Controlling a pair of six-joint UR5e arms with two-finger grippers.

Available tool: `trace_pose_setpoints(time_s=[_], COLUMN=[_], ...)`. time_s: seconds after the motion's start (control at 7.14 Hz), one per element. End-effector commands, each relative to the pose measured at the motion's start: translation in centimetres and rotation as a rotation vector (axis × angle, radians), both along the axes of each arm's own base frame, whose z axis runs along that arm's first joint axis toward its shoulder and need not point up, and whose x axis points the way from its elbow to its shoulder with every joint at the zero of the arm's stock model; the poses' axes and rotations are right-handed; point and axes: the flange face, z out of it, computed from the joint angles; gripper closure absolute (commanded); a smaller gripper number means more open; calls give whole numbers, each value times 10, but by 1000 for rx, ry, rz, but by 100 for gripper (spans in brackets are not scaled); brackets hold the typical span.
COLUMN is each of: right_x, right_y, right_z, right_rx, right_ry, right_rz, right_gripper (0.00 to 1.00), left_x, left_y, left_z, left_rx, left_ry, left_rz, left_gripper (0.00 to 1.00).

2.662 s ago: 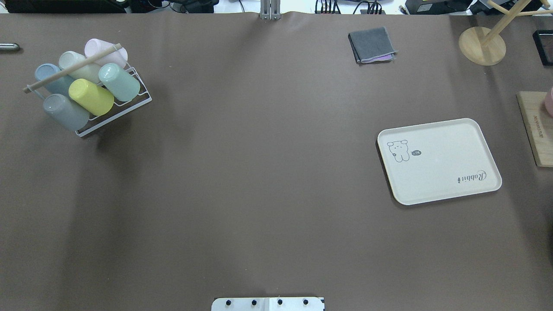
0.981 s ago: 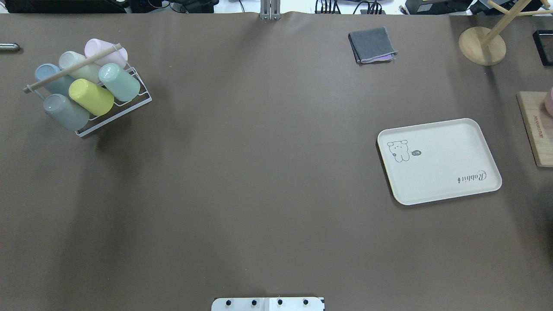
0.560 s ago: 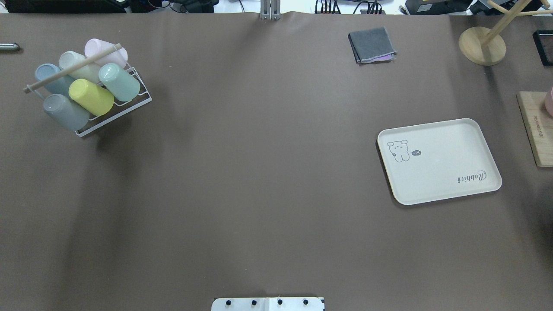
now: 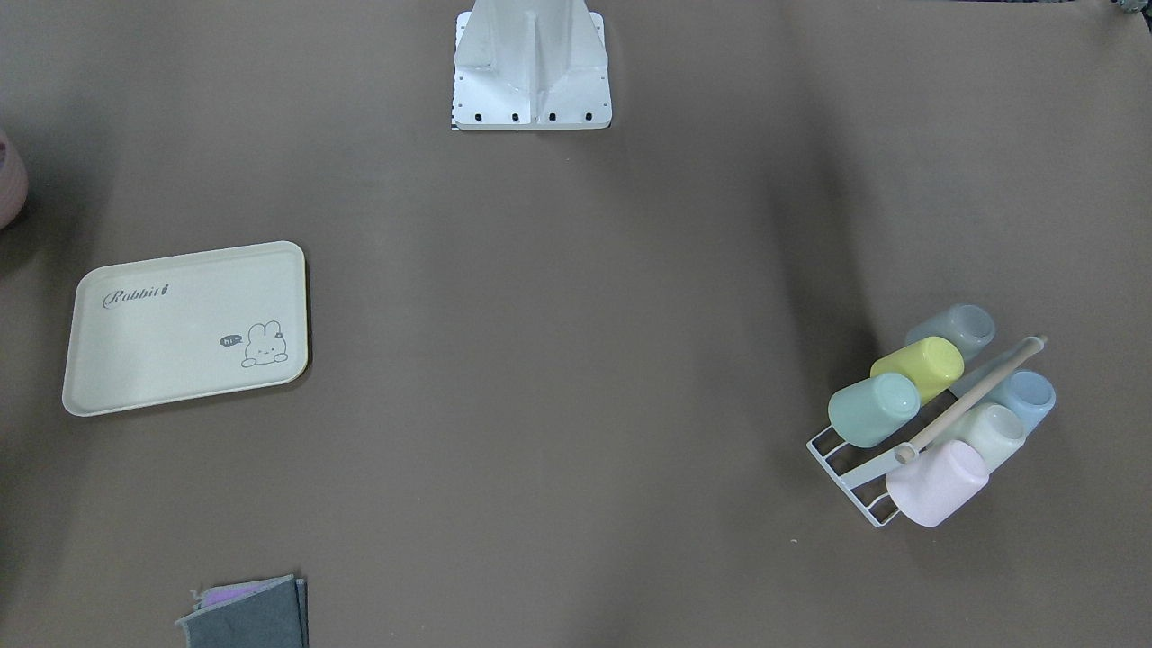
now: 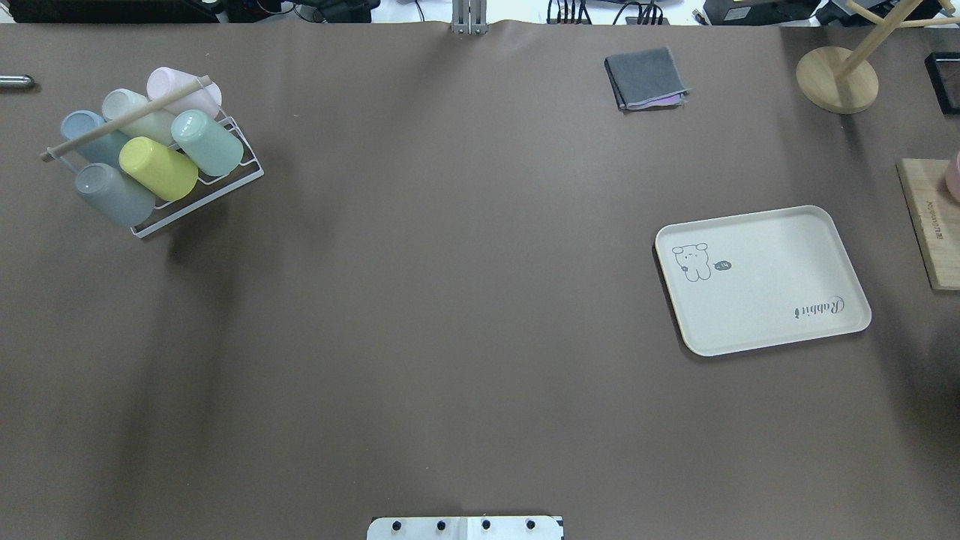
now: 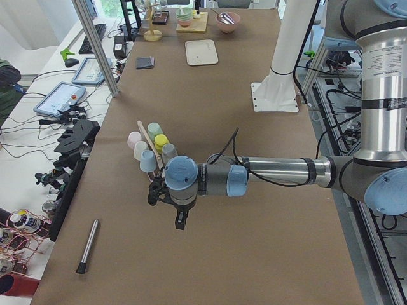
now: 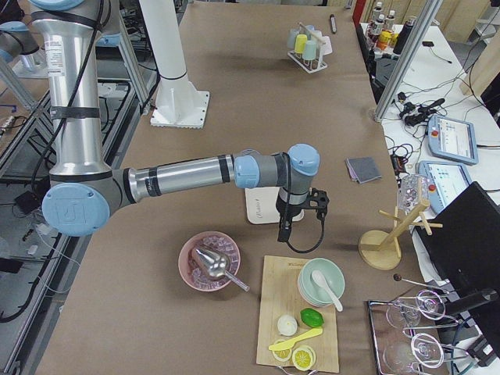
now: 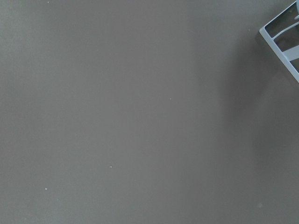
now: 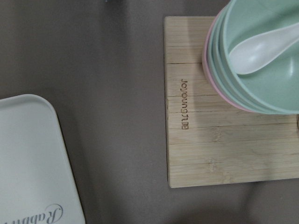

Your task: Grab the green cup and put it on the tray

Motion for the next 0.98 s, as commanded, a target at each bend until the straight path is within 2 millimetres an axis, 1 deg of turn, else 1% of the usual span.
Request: trace_pose_setpoints(time_s=[0.0, 0.14, 0.28, 0.42, 0.56, 0.7, 0.84], right_x=[-23, -57, -74, -74, -74, -74, -76], right_y=[1, 2, -19, -21, -20, -21, -28], right_z=[3, 1, -7, -11, -4, 10, 22], right_rx=[-36, -31, -28, -16, -22, 8, 25], right_ry=[-91, -66, -51, -57, -55, -63, -70], right_rz=[-14, -75, -76, -75, -76, -76, -73], right_gripper=[0, 0, 0, 0, 0, 0, 0], left_x=[7, 17, 30, 42, 57, 70, 82], left_y=[-16, -17, -25, -38, -41, -44, -42], left_z=[-38, -65, -93, -118, -148, -168, -182], left_rx=[73, 125, 184, 239, 301, 346, 385], left_ry=[50, 55, 53, 51, 50, 35, -4], left_rz=[14, 35, 64, 91, 121, 148, 169], left_gripper=[1, 1, 1, 1, 1, 1, 1])
